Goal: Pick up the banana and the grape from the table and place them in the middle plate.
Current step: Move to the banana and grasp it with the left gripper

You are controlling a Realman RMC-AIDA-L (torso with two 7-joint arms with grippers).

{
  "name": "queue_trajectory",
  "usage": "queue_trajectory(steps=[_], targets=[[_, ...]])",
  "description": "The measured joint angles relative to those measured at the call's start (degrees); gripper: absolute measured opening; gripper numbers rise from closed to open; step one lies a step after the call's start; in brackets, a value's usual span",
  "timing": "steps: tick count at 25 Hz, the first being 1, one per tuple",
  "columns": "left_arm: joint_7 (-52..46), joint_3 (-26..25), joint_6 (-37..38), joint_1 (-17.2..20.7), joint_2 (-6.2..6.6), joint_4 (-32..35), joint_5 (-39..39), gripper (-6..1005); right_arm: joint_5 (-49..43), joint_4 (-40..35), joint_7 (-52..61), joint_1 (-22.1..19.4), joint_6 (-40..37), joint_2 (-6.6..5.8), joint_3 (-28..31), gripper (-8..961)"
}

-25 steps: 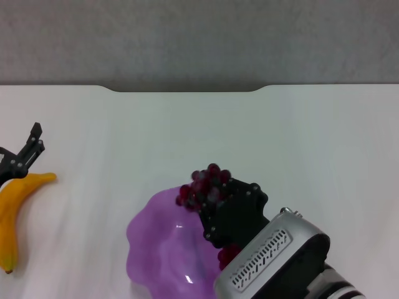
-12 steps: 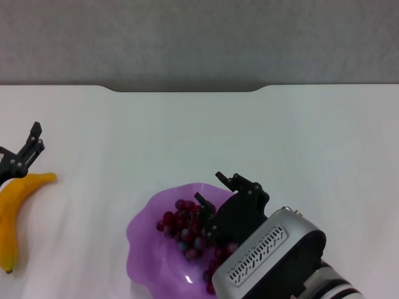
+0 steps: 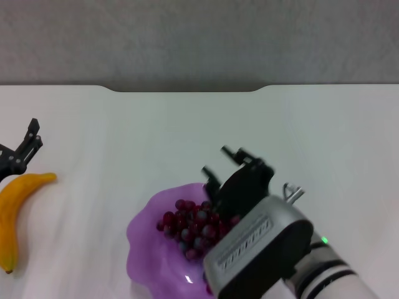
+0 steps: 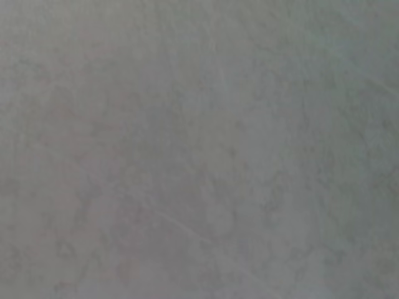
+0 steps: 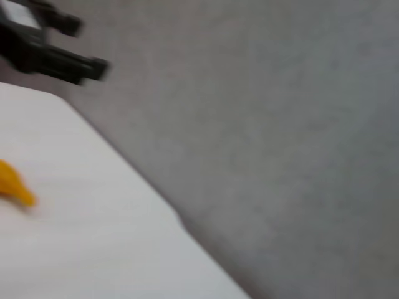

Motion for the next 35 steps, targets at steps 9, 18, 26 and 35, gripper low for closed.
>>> queue_trajectory(steps=[9,18,26,35], targets=[[-0.27,0.03,-0.03,-0.22,-0.16,-0.14,-0.53,905,-1.14,1.5,6.96,3.83,14.75,-1.61,0.42,380],[-0.43,0.07,-0.21,-0.17,-0.21,-0.14,-1.3,904,-10.69,7.53,24.89,3.7,28.13,-3.39,1.83,88],[-0.44,0.08,-0.58,-0.02,-0.23,-0.44,-2.46,901,-12.97,14.92,47.47,0.32,35.91,-4.7,1.6,20],[-0.53,-0.04,-0.71,-1.11,-0.29,-2.8,-4.47,898,-11.53,26.96,67.6,-3.63,36.24,-3.09,1.41,20]])
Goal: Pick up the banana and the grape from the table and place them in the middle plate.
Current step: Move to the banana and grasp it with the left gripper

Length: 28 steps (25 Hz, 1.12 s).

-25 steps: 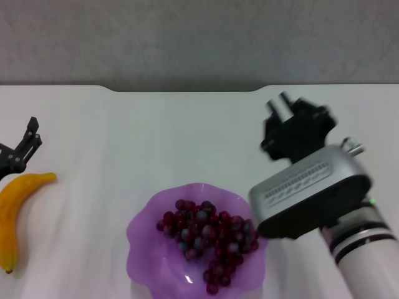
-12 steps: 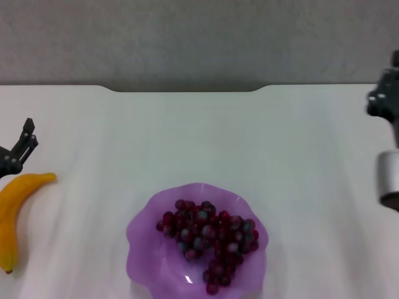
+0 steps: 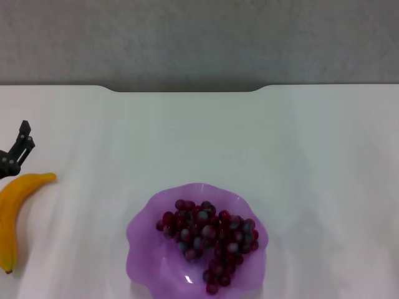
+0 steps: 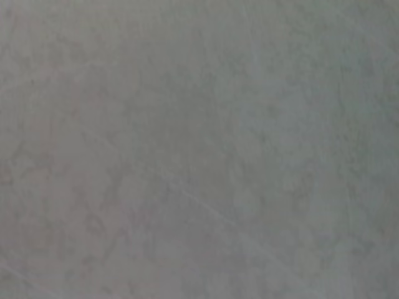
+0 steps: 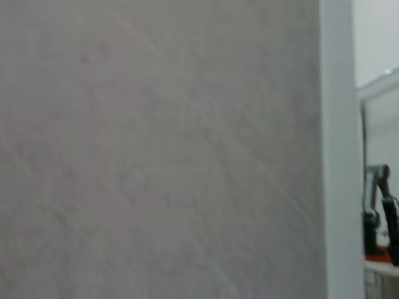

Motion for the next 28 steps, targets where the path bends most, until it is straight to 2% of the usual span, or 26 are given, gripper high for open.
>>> queue_trajectory(steps=[5,8,14,21,25,28], targets=[[0.0,-0.08,-0.28,-0.84,0.0,-1.66,-0.23,897,3.8,9.06,7.1,-0.37,-0.7,2.84,-0.44,20],[-0.01,-0.1,-0.3,-1.35,0.0,-3.27,-0.51,896,4.97,11.43,7.52,-0.45,-2.46,3.84,-1.02,20],[-0.27,-2.9,0.9,-4.0,0.55,-9.83,-0.5,894,5.03,11.78,7.3,-0.47,-6.29,3.84,-1.36,20],[-1.37,-2.21,5.88,-5.47,1.15,-13.91,0.01,891,5.08,11.91,7.12,-0.52,-6.52,3.66,-2.22,20],[-2.02,-2.1,6.42,-7.87,3.07,-19.0,0.11,886,5.07,11.72,7.06,-0.54,-8.58,3.44,-2.69,20],[-1.89,-1.75,7.34,-11.2,5.89,-26.35,0.04,880,5.05,11.7,7.06,-0.33,-9.32,3.41,-2.69,20]])
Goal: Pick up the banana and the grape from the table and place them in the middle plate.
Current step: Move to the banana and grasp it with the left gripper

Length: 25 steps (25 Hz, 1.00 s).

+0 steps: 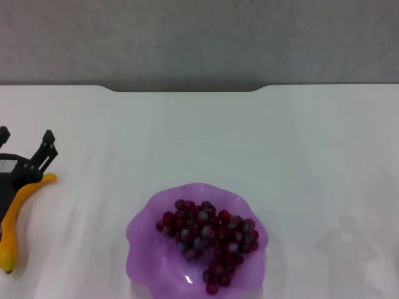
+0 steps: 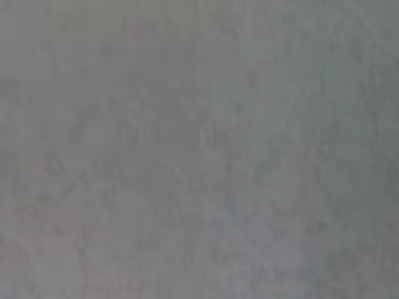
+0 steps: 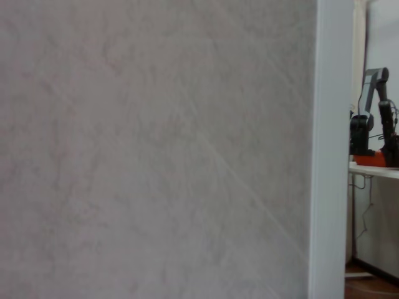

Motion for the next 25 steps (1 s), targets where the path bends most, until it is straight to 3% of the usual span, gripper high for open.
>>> queue_trajectory(steps=[6,8,9,12,18,21,23,25], targets=[[0.39,1.42,3.72,-7.96,6.78,-17.99,-1.58,870,-0.27,-0.18,0.0,0.48,-1.63,-0.08,0.02,20],[0.87,2.9,4.01,-10.68,8.22,-23.13,-4.04,866,-0.35,-0.19,0.0,0.55,-1.65,-0.09,0.03,20],[1.1,4.18,4.16,-11.58,8.24,-24.43,-5.77,865,-0.44,-0.2,0.0,0.59,-1.66,-0.09,0.03,20],[1.13,9.48,4.08,-13.88,6.44,-26.82,-13.26,859,-0.53,-0.25,0.0,0.67,-1.67,-0.1,0.05,20],[-11.0,27.59,2.27,-18.11,-0.52,-29.86,-26.84,849,-0.65,-0.35,0.0,0.92,-1.66,-0.1,-0.23,20],[-21.4,39.62,0.9,-18.98,-4.88,-30.38,-32.91,844,-0.65,-0.54,0.0,1.19,-1.66,-0.1,-0.51,20],[-23.62,42.13,0.74,-18.93,-5.73,-30.4,-34.69,840,-0.66,-0.77,0.0,1.28,-1.65,-0.09,-0.55,20],[-25.42,42.36,-1.11,-18.91,-5.48,-30.19,-34.18,837,-0.65,-0.91,0.0,1.35,-1.65,-0.1,-0.6,20]])
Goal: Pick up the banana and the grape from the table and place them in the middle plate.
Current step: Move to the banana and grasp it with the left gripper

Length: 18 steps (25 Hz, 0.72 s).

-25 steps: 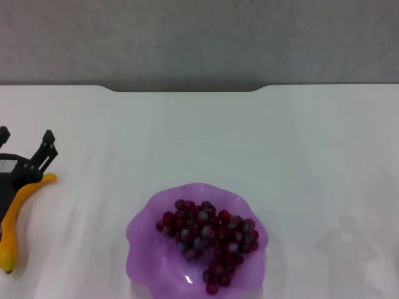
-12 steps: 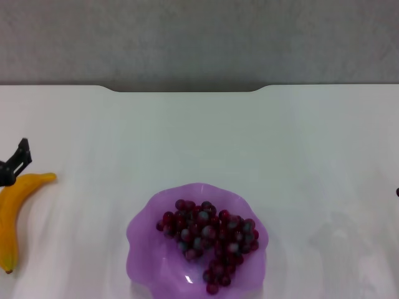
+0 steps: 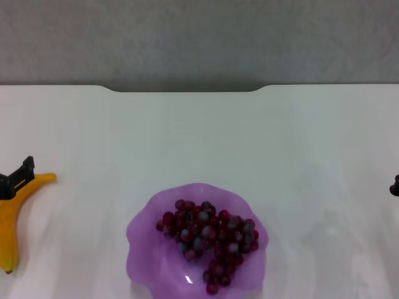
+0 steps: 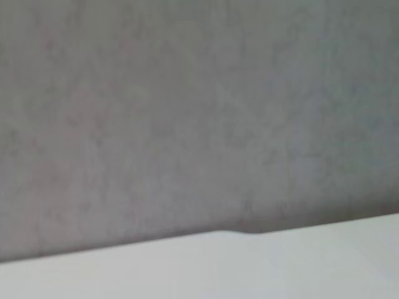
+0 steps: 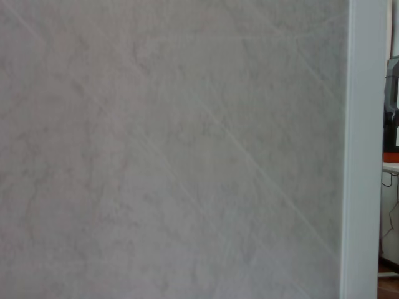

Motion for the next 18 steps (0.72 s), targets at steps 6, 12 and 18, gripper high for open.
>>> queue_trajectory(steps=[6,12,18], targets=[[-1.36,0.21,-6.61,-0.91,0.0,1.19,-0.12,826,0.01,-0.02,0.0,0.15,0.0,0.0,-0.06,20],[-1.6,0.32,-10.86,-1.21,-0.02,2.11,0.11,816,0.02,-0.01,0.0,0.47,-0.01,0.0,-0.32,20],[-1.19,0.7,-16.75,-0.7,-0.03,5.29,0.43,805,0.02,-0.01,0.0,0.7,-0.06,0.0,-0.7,21]])
